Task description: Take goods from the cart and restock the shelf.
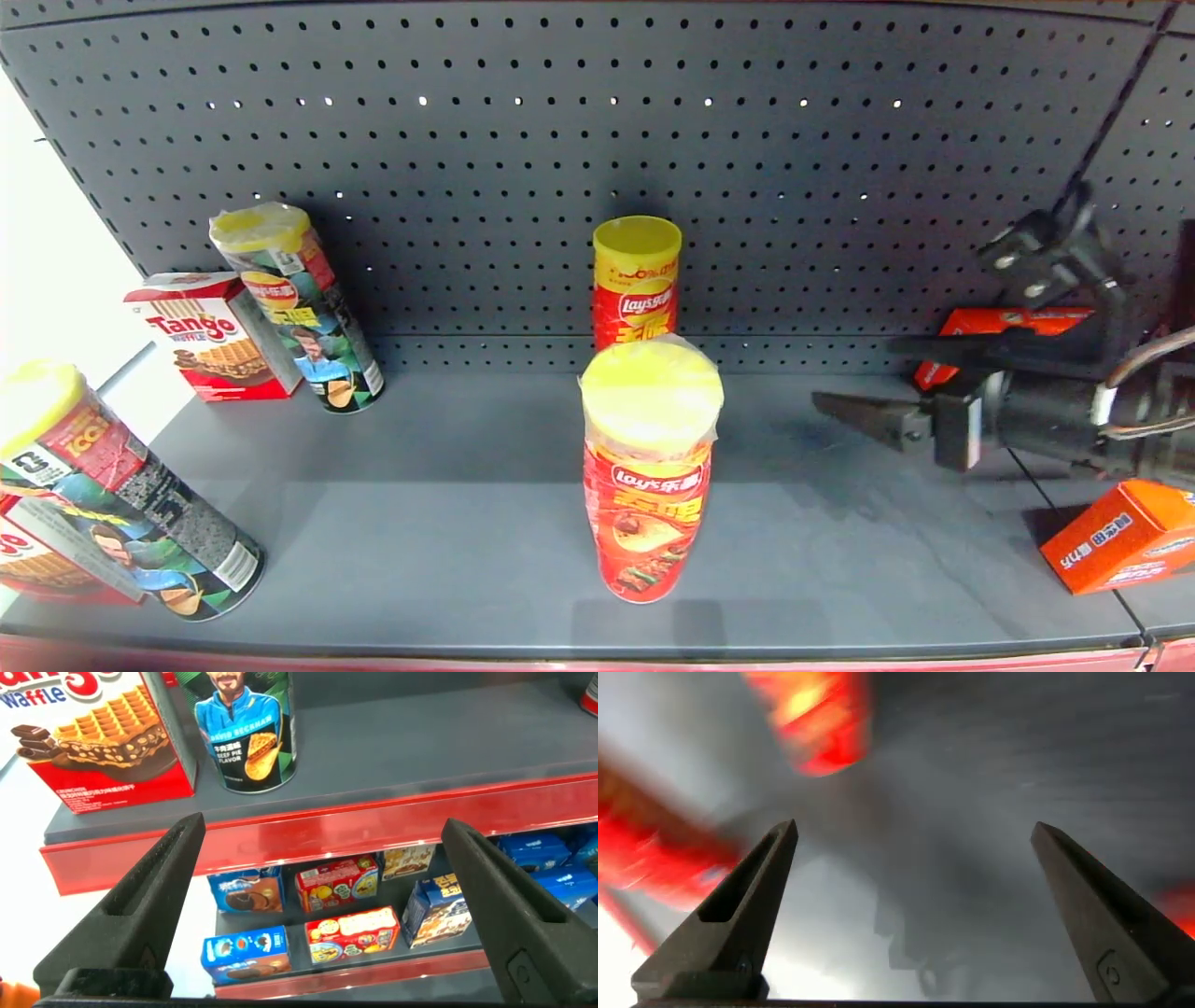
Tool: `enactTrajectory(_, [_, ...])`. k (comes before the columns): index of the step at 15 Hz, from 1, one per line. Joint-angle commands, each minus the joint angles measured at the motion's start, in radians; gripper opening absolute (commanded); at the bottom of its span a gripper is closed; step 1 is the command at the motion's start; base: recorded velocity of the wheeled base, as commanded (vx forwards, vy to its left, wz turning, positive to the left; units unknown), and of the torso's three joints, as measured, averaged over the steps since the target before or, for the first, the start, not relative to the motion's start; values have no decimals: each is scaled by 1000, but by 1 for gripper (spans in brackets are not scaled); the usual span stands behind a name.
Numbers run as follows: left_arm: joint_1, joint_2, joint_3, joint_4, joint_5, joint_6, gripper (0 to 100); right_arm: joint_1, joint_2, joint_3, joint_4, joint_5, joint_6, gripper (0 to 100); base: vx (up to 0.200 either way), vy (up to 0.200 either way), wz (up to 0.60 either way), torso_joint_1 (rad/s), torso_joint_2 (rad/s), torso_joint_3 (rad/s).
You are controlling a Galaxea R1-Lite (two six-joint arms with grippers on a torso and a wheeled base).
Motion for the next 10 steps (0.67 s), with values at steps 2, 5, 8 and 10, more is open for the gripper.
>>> enactTrajectory(2, [0, 1, 0, 0, 0, 1, 100, -338, -424, 177, 8, -2, 13, 100, 0, 0, 0, 0, 0, 0])
enactTrajectory(5, [0, 1, 0, 0, -2, 2, 100, -456, -746, 455, 11, -4, 13, 100, 0, 0, 0, 0, 0, 0])
enactTrajectory(8, [0, 1, 0, 0, -2, 5, 100, -478, -1004, 660, 69, -11, 13, 100, 0, 0, 0, 0, 0, 0])
enactTrajectory(10, [0, 1, 0, 0, -3, 7, 100, -512, -1136, 737, 157, -63, 17, 100, 0, 0, 0, 0, 0, 0])
